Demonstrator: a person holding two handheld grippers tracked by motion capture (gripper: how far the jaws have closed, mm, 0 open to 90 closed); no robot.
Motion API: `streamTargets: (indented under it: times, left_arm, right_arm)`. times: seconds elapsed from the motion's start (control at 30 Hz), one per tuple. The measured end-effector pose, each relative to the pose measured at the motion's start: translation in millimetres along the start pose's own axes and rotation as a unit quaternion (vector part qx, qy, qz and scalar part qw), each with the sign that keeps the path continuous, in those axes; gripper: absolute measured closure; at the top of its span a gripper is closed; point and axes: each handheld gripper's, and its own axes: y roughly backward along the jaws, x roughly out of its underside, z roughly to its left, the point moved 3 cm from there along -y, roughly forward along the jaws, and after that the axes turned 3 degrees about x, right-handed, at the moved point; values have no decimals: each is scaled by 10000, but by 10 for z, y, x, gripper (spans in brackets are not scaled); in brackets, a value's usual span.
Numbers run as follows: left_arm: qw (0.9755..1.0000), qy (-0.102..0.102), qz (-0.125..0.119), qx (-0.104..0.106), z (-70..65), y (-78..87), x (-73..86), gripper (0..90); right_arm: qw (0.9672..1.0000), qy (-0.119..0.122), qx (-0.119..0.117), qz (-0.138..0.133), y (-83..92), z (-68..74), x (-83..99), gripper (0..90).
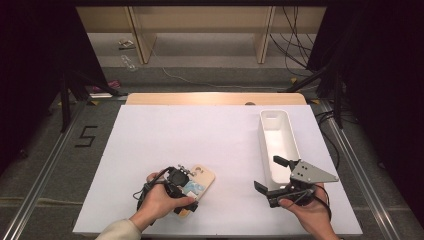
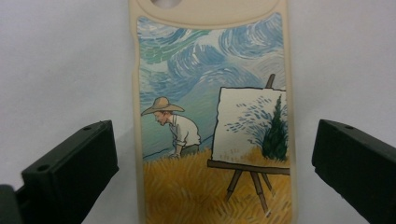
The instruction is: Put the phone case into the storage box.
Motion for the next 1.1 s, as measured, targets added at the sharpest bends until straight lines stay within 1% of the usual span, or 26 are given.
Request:
streamTargets:
  times: [0.03, 0.07, 0.1, 0.27, 0.33, 0.43, 0.63, 0.77, 1.0, 1.1]
  left_arm:
    - [10000, 1, 72, -2, 7, -8, -2, 0]
    - [9998, 63, 168, 5, 14, -23, -8, 0]
    - [9998, 63, 168, 5, 14, -23, -8, 0]
    - [9992, 233, 322, 91, 29, -51, -33, 0]
    - [9989, 300, 366, 72, 35, -66, -42, 3]
    - [9985, 344, 413, 89, 35, -74, -42, 5]
    - [9980, 322, 540, 42, 25, -108, -47, 10]
    - [9977, 349, 575, 18, 27, -113, -60, 10]
    - [9971, 231, 719, -49, 17, -129, -76, 15]
    - [9968, 137, 781, -103, 10, -132, -79, 19]
  right_arm:
    - [10000, -6, -2, 3, -2, 0, 1, 4]
    - [10000, -5, -8, 1, -2, 0, 1, 4]
    - [10000, -2, -5, -1, -1, 0, 0, 4]
    - [10000, -4, -7, -2, -1, 0, 1, 4]
    - [10000, -1, -11, -4, -2, 2, 0, 4]
    - [10000, -6, -13, -1, -2, 1, 1, 4]
    - [10000, -3, -14, -5, -3, 2, 1, 4]
    - [10000, 0, -17, -4, -3, 2, 2, 4]
    - [10000, -3, -30, -6, -6, 6, 3, 4]
    - [10000, -8, -29, -5, -5, 6, 2, 4]
